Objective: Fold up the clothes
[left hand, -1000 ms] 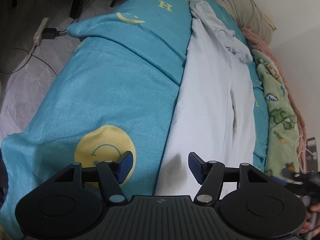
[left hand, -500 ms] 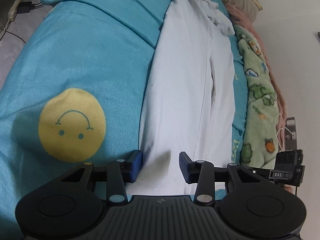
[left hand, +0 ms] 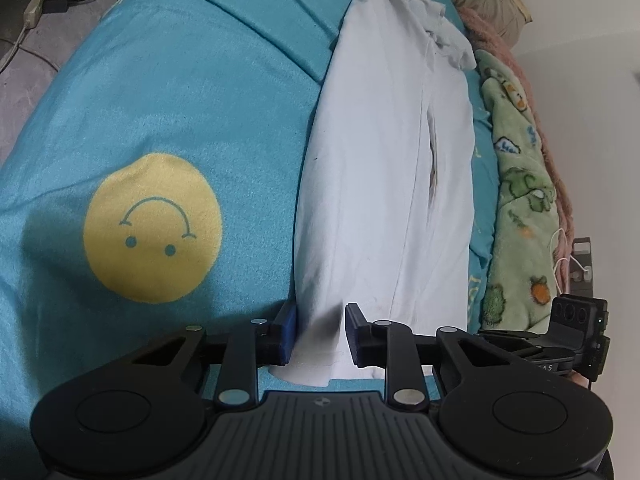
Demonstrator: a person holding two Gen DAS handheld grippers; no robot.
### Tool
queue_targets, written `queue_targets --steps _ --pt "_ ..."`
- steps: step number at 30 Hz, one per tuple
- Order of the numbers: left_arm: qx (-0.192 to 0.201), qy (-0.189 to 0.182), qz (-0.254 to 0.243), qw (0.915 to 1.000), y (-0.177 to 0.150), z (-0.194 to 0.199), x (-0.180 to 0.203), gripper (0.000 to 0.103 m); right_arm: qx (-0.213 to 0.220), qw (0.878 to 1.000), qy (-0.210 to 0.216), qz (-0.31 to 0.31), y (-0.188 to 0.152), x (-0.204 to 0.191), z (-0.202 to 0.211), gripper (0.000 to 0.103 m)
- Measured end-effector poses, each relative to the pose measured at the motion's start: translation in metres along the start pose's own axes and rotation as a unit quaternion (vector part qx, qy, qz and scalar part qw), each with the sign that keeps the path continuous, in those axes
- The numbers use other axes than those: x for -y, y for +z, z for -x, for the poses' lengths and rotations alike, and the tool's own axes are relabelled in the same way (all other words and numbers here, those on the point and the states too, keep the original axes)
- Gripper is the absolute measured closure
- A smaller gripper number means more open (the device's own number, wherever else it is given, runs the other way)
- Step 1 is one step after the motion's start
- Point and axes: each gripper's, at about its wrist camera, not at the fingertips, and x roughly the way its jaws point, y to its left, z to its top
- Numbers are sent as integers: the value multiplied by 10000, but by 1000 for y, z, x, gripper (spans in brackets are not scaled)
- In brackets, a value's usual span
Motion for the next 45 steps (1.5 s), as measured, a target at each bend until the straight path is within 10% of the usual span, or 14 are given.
queue_targets --steps 8,10,17,33,45 --pt "-111 -12 -152 9998 2 -2 4 73 -506 9862 -1095 1135 2 -49 -16 50" --pt "-142 -25 -197 9997 1 -3 5 76 -485 9851 -1293 1022 4 -50 -14 77" --pt "-84 -92 -335 9994 0 1 11 95 -160 9842 -1593 753 3 -60 5 96" --pt "1809 -1399 -389 9727 -19 134 70 98 2200 9740 -538 -22 -34 -116 122 98" --pt "1878 -1669 -531 9665 -114 188 74 98 2653 9640 -170 63 -130 -143 155 98"
